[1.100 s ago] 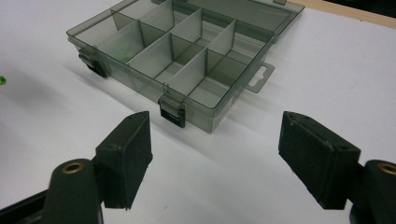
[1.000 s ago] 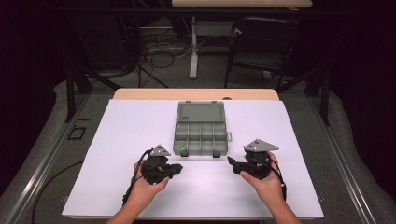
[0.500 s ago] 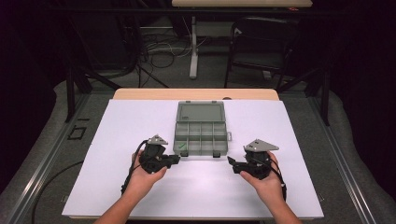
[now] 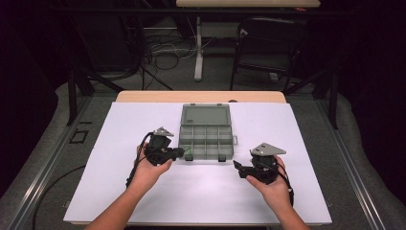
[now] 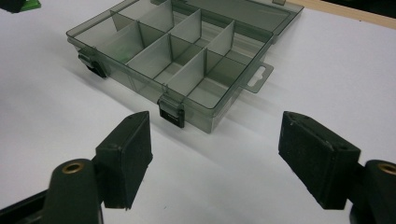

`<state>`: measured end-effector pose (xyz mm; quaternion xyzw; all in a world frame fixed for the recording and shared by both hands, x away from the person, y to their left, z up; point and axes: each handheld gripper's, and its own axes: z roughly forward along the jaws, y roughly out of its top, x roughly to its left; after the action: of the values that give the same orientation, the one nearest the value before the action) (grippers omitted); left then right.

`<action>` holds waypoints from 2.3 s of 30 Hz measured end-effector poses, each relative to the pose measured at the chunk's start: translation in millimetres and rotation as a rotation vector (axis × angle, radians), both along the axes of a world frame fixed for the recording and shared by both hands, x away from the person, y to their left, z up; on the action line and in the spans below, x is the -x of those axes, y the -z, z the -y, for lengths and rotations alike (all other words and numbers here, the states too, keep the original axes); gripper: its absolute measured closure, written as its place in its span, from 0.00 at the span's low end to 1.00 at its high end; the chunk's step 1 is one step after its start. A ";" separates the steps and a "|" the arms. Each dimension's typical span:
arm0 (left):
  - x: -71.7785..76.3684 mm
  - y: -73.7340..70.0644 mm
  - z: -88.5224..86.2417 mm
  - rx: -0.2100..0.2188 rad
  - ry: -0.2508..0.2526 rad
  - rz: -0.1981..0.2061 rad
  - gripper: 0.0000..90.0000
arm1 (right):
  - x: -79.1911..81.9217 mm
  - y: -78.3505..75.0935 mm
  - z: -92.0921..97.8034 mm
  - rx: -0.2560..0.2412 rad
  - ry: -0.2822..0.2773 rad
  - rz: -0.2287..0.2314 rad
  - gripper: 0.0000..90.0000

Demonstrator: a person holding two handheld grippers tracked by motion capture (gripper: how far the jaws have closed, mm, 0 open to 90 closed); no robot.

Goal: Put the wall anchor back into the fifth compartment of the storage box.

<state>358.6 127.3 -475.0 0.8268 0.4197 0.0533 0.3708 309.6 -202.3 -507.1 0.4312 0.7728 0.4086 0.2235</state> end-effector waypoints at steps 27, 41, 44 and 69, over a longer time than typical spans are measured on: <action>-47.1 32.2 12.6 -0.066 -0.057 -0.047 0.94 | -0.3 0.7 -1.0 0.008 -0.007 -0.002 0.28; -53.8 44.1 19.5 -0.109 -0.051 -0.057 0.94 | -0.5 0.6 -0.2 0.007 -0.006 0.000 0.28; -54.6 45.9 20.9 -0.115 -0.052 -0.059 0.94 | -0.3 0.6 -0.6 0.006 -0.006 -0.002 0.28; -49.6 39.2 19.0 -0.089 -0.045 -0.033 0.79 | -0.7 1.0 -1.0 0.010 -0.007 0.000 0.28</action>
<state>408.3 108.3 -514.2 0.8336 0.4414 0.0663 0.3253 310.3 -201.2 -508.2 0.4274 0.7763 0.4055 0.2241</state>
